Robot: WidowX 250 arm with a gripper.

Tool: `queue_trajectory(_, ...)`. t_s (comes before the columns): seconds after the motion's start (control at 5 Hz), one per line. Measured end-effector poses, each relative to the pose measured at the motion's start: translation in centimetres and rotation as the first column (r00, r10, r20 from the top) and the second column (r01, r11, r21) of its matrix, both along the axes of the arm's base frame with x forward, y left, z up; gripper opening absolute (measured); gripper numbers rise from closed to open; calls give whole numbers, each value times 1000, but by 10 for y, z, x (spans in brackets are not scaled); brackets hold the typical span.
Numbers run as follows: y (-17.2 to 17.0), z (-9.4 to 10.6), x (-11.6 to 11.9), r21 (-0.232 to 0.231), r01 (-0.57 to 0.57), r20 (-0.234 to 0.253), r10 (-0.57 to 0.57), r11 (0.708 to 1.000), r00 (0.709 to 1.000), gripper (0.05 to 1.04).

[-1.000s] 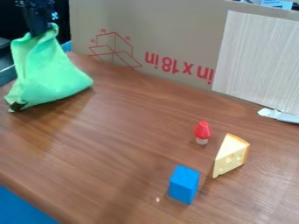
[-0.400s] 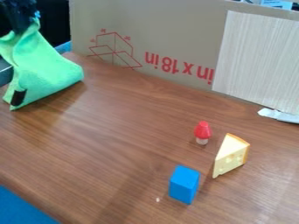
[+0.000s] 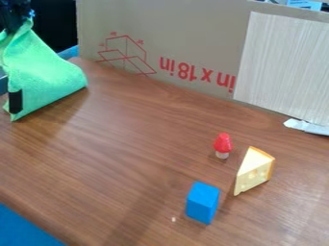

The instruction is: Fold cloth from bottom right to top left

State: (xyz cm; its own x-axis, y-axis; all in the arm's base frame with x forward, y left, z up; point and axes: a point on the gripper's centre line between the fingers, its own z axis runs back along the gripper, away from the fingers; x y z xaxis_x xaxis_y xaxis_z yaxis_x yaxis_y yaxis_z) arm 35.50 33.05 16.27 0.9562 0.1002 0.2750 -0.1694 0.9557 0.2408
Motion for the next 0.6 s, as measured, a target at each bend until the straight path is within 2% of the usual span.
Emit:
queue_trajectory(0.2, 10, 1, 4, 22, -25, -2, 25, 999, 1000, 221)
queue_trajectory(0.4, 15, -1, -1, 29, -58, -19, 59, 998, 998, 473)
queue_trajectory(0.6, 16, -1, -2, 1, -76, -17, 76, 997, 997, 776)
